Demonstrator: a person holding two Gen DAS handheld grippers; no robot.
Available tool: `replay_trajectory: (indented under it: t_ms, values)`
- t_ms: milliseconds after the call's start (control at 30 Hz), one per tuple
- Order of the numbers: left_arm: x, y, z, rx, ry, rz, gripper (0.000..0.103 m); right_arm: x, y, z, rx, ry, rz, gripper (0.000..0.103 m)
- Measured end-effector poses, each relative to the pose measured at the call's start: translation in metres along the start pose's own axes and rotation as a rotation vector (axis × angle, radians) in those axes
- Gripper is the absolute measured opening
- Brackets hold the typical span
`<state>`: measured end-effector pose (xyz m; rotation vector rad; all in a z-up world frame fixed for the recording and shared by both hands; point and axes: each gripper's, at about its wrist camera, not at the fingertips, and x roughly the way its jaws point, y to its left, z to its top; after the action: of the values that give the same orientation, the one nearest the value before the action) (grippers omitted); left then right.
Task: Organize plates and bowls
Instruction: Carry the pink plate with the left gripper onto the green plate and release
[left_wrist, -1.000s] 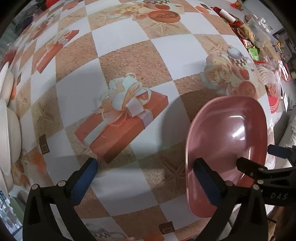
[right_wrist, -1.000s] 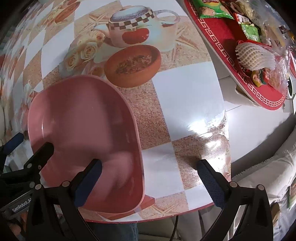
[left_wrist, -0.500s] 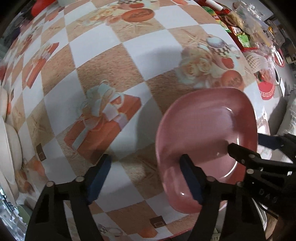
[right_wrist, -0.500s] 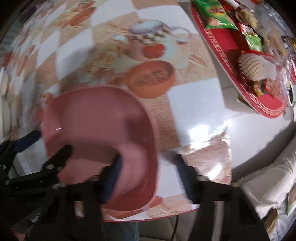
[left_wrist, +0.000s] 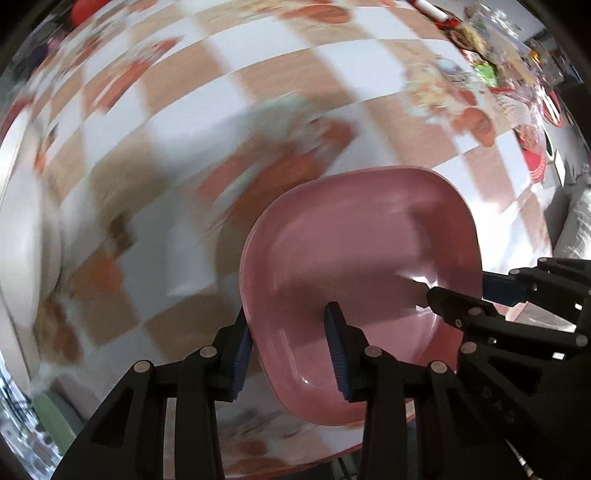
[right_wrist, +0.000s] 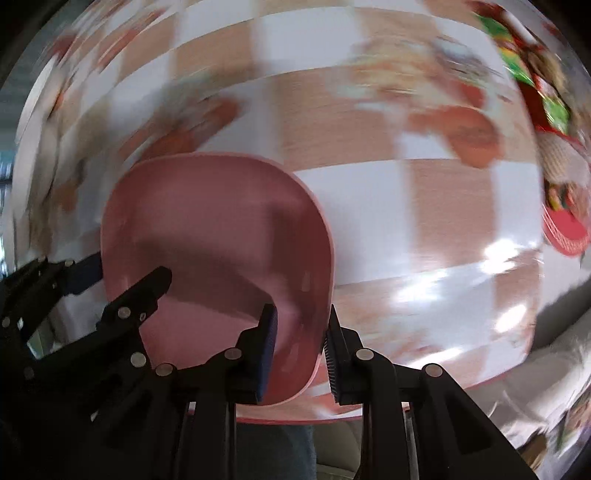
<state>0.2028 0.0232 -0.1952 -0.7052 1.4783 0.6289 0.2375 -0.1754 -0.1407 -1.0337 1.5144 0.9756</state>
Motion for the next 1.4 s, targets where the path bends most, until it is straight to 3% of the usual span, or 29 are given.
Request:
replay_trajectory:
  t_ms: [267,500,667,867,1067,1400]
  values:
    - [0.000,0.098,-0.070,-0.219,0.026,0.020,0.041,0.014,0.123,-0.020,-0.238,0.027,0.009,0.027]
    - [0.000,0.163,-0.119,-0.379,0.029,0.042,0.042,0.025,0.200,-0.043,-0.399,0.052,-0.017,0.027]
    - [-0.002,0.173,-0.130,-0.394,0.010,0.048,0.042,0.028,0.208,-0.043,-0.404,0.063,-0.047,0.028]
    - [0.002,0.151,-0.137,-0.399,-0.016,0.041,0.042,0.027,0.219,-0.033,-0.380,0.081,-0.048,0.028]
    - [-0.010,0.180,-0.151,-0.389,-0.027,0.036,0.042,0.029,0.213,-0.034,-0.389,0.077,-0.066,0.028]
    - [-0.017,0.182,-0.161,-0.377,-0.039,0.026,0.041,0.031,0.206,-0.035,-0.338,0.080,-0.071,0.028]
